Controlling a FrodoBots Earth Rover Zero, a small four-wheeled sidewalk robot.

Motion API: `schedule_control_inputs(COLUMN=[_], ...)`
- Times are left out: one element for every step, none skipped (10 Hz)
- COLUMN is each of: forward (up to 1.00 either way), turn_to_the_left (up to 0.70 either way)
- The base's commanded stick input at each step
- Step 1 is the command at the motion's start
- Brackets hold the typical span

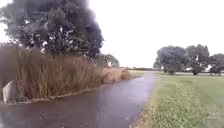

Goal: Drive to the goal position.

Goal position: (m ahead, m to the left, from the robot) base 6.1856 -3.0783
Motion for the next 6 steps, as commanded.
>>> schedule_control_inputs(forward=[0.45, 0.45, 0.45, 0.45, 0.45, 0.45], turn_to_the_left=[0.00, 0.00, 0.00, -0.25, -0.26, -0.27])
